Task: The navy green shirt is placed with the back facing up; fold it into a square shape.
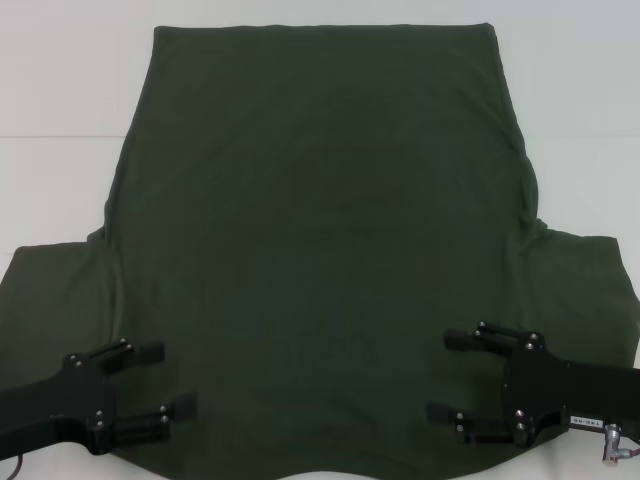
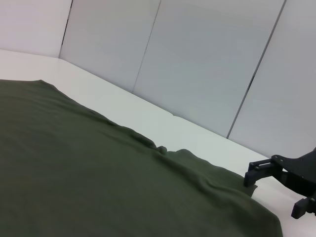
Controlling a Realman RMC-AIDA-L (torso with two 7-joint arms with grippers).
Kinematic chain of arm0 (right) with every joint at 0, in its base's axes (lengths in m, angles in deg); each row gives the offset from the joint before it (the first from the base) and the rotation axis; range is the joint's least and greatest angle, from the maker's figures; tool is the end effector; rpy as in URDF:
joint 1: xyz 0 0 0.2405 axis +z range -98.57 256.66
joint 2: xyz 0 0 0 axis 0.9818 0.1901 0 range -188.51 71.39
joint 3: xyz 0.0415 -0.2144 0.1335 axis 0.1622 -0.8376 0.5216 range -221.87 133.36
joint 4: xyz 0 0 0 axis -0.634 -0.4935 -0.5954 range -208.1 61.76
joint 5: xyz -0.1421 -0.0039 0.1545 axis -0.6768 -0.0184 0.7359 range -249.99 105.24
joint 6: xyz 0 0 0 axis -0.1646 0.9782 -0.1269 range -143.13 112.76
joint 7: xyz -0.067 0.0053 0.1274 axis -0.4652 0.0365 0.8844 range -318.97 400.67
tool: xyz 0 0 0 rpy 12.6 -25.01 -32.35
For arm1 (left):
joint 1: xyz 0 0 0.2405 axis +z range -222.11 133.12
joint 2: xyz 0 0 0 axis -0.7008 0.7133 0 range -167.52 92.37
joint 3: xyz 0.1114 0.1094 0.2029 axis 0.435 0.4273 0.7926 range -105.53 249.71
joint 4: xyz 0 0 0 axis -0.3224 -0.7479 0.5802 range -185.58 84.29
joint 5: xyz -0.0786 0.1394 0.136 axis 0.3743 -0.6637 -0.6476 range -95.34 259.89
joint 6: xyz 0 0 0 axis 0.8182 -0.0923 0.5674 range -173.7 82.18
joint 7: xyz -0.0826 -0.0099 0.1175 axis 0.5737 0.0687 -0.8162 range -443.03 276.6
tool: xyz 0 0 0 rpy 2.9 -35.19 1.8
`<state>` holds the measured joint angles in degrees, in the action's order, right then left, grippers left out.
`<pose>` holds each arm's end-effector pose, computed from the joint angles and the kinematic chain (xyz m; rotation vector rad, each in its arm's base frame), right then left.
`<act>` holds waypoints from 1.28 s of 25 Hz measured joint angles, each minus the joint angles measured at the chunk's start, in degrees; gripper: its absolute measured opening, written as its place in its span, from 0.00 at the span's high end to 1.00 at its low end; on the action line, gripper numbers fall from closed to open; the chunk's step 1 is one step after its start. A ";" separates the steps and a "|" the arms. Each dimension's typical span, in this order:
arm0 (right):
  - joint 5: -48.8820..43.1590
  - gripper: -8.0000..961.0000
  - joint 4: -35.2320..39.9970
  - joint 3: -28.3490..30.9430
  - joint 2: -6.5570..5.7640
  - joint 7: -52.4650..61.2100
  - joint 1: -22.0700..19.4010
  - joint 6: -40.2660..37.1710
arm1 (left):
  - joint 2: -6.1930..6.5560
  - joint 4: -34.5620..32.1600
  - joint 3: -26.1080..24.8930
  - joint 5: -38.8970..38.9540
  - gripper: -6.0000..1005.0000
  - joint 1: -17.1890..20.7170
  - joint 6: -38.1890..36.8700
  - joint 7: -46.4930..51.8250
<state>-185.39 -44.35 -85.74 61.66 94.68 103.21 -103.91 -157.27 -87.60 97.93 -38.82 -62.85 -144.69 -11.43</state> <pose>0.2934 0.2792 -0.0373 -2.7530 0.3222 0.6865 -0.3271 0.2489 0.0137 -2.5975 -0.7903 -0.7768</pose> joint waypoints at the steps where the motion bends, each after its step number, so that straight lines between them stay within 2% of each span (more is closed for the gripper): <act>1: 0.00 0.05 0.00 0.00 0.00 -0.02 0.01 0.00 | -0.03 0.00 0.00 0.00 0.07 0.01 -0.01 0.01; 9: 0.00 0.05 -0.06 -0.09 0.02 -0.08 0.08 -0.05 | -0.09 0.08 -0.01 0.00 0.07 0.14 -0.28 0.95; 16: -0.01 0.05 -0.59 -0.09 0.01 -0.05 0.09 -0.11 | 0.50 -1.12 -0.27 0.00 0.07 -0.49 -1.80 10.53; 19: -0.01 0.05 -0.61 -0.09 -0.04 -0.04 0.17 -0.14 | 1.58 -2.33 -1.91 0.04 0.07 -1.12 -2.46 20.03; 24: -0.01 0.05 -0.62 -0.09 -0.06 -0.08 0.21 -0.14 | 4.80 -2.70 -5.07 -0.03 0.07 -2.47 -2.15 34.97; 28: -0.01 0.05 -0.62 -0.10 -0.08 -0.09 0.38 -0.14 | 6.63 -4.44 -5.10 -0.65 0.07 -3.06 -0.99 46.78; 32: -0.01 0.05 -0.62 -0.40 -0.07 -0.11 0.61 -0.16 | 7.71 -6.75 -4.09 -2.97 0.07 -3.92 -0.69 55.45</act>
<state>-185.40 -44.97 -86.14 61.59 94.58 103.82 -104.07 -149.56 -94.34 93.84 -41.79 -66.77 -145.38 44.02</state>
